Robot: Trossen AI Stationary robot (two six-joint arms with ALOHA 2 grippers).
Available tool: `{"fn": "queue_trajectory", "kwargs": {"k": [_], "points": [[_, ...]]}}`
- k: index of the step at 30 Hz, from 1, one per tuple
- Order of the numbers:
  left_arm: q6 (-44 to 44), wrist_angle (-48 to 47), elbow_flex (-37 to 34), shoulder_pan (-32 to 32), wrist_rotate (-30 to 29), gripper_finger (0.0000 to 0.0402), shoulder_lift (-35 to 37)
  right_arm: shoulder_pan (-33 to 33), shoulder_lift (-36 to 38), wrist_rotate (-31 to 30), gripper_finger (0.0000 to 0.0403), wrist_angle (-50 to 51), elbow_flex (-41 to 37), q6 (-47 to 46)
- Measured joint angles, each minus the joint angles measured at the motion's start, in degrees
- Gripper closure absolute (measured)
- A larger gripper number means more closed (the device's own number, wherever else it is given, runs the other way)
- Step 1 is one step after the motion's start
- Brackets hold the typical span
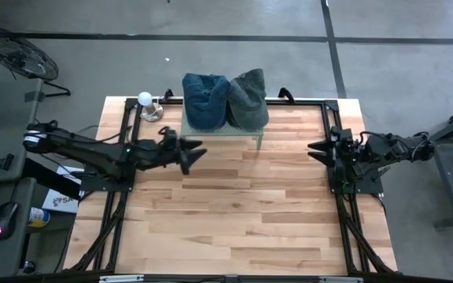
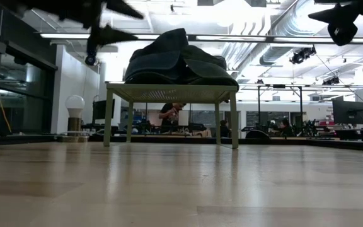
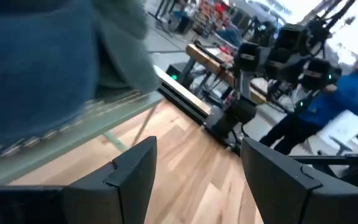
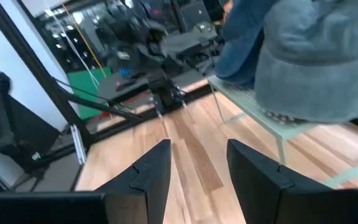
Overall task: Pick & Place hat
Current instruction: Return to Home Position
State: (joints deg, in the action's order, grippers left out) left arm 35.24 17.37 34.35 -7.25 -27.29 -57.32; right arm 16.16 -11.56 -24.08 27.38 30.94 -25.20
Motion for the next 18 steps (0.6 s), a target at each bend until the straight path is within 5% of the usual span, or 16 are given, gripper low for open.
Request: {"fn": "queue_trajectory", "kwargs": {"k": [8,18], "points": [[1.3,13.2,-16.7,0.0,-3.3,0.0172,10.2,0.0,0.1,-1.7,0.0254,-2.5,0.0,-0.1],[1.0,15.6,-27.9,0.1,-2.2,0.0172,23.0,0.0,0.1,-5.5,0.0254,-2.6,0.0,-3.4]]}}
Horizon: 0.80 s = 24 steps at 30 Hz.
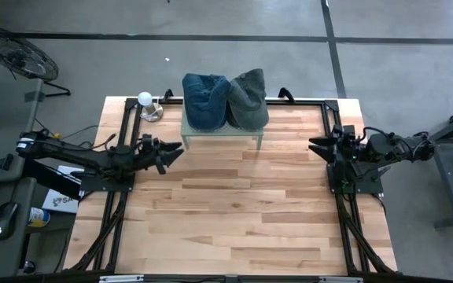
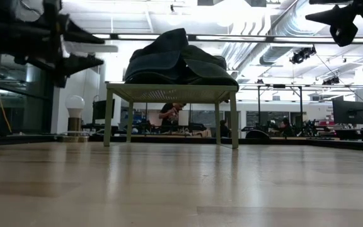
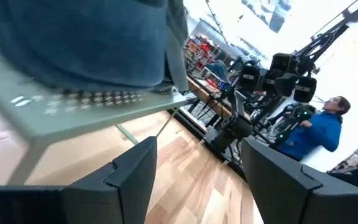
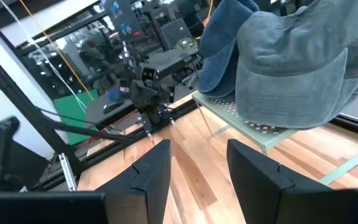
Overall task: Pick & Place hat
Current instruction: Return to Home Position
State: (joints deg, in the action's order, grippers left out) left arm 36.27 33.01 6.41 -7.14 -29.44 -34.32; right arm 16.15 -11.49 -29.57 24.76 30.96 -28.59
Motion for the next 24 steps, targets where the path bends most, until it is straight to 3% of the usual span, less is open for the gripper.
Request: {"fn": "queue_trajectory", "kwargs": {"k": [7,10,16,21,24], "points": [[-2.1,-2.8,-5.4,0.0,3.8,0.0172,12.8,0.0,-0.7,-0.7,0.0254,-3.5,-0.1,-0.7],[-5.9,-5.4,-5.4,0.0,4.3,0.0172,16.9,0.0,-1.1,-2.3,0.0254,-13.5,-4.0,3.0],[-11.2,-10.7,-5.5,0.0,-2.9,0.0172,23.4,0.0,-1.2,-1.0,0.0254,-39.4,-17.5,9.6],[-11.1,-12.3,-5.5,0.0,-7.1,0.0172,27.0,0.0,-1.3,0.1,0.0254,-51.8,-25.9,10.1],[-11.0,-12.3,-5.5,0.0,-8.5,0.0172,27.5,0.0,-1.2,0.5,0.0254,-54.2,-27.6,11.9]]}}
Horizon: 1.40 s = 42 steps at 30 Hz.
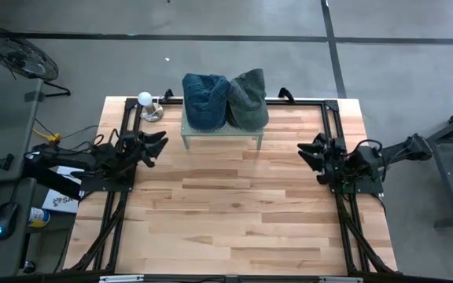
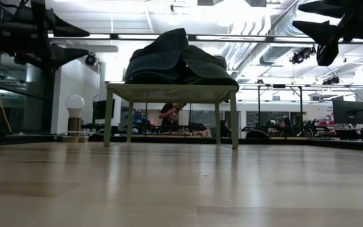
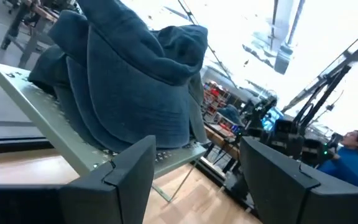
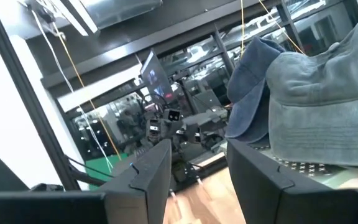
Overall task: Pick & Place hat
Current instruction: Return to Home Position
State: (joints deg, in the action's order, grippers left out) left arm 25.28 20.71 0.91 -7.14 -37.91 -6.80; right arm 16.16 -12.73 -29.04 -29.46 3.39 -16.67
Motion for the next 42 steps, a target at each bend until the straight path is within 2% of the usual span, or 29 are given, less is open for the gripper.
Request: {"fn": "queue_trajectory", "kwargs": {"k": [5,9,11,17,23,28,32,37,42], "points": [[-0.2,0.0,0.8,0.0,3.4,0.0172,0.0,0.0,0.0,0.7,0.0254,0.5,-0.5,1.1],[-10.4,0.2,1.4,0.0,7.3,0.0172,0.1,0.0,0.5,3.5,0.0254,0.8,-0.5,3.4],[-12.1,0.1,1.4,0.0,8.2,0.0172,0.1,0.0,1.2,5.0,0.0254,2.3,-0.5,4.2],[-13.5,-0.7,1.4,0.0,12.0,0.0172,0.0,0.0,4.4,5.3,0.0254,7.5,-0.5,5.2],[-13.3,-2.6,1.5,0.0,12.0,0.0172,0.0,-1.0,9.1,4.6,0.0254,13.5,-0.5,3.9],[-13.4,-2.0,1.6,0.0,14.8,0.0172,0.0,-3.9,12.7,7.3,0.0254,17.2,-0.5,3.5],[-13.1,-3.7,1.6,0.0,17.7,0.0172,0.2,-7.2,12.3,10.3,0.0254,20.6,-0.5,1.6],[-11.7,-5.2,1.7,0.0,17.4,0.0172,0.3,-10.4,12.3,12.9,0.0254,25.3,-0.6,-1.0],[-8.7,-4.7,1.7,0.0,13.0,0.0172,0.3,-11.4,12.3,9.1,0.0254,27.9,-0.6,-1.3]]}}
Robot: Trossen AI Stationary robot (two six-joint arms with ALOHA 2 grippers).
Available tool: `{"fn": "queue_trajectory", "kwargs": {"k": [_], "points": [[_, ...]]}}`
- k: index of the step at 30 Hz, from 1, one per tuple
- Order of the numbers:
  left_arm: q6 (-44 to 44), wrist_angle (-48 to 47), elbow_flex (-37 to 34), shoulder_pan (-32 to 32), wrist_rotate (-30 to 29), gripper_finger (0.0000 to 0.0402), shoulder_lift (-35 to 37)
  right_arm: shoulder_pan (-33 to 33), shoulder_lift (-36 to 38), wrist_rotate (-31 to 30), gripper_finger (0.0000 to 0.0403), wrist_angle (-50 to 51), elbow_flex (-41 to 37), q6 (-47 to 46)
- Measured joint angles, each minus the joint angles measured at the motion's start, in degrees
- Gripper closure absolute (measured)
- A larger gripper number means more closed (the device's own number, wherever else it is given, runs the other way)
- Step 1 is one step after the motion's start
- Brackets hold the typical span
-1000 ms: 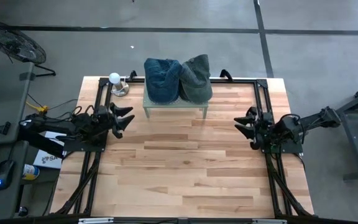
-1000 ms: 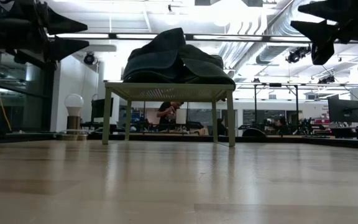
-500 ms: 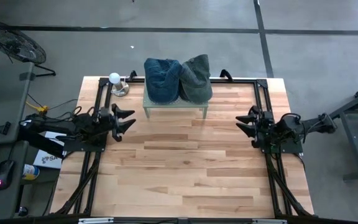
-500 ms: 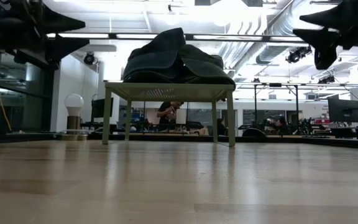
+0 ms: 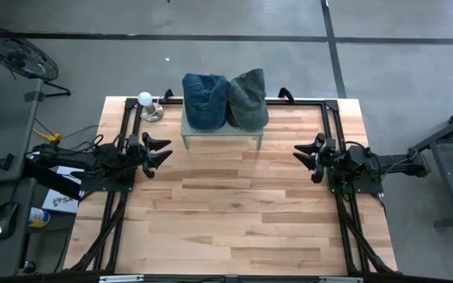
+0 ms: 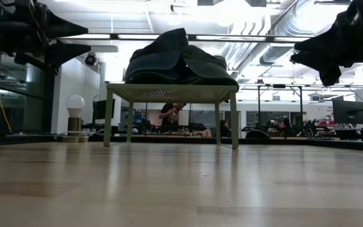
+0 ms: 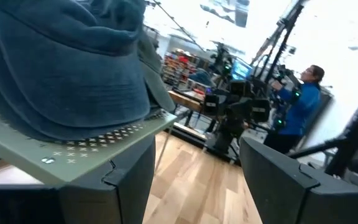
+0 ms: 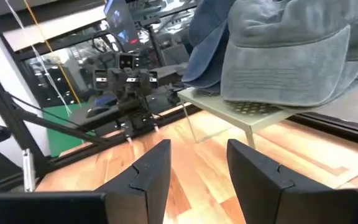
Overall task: Pick & Place hat
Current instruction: Return to Home Position
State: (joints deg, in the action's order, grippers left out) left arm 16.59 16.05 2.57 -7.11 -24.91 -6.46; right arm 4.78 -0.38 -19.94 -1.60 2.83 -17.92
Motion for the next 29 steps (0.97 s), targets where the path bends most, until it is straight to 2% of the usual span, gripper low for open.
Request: {"fn": "queue_trajectory", "kwargs": {"k": [14,29], "points": [[0.2,-1.9,0.0,0.0,-0.7,0.0172,0.0,0.0,0.0,-1.1,0.0254,0.2,0.0,0.1],[0.2,-9.2,0.0,0.0,-0.7,0.0172,-0.1,0.0,0.0,-1.1,0.0254,0.2,0.0,0.4]]}}
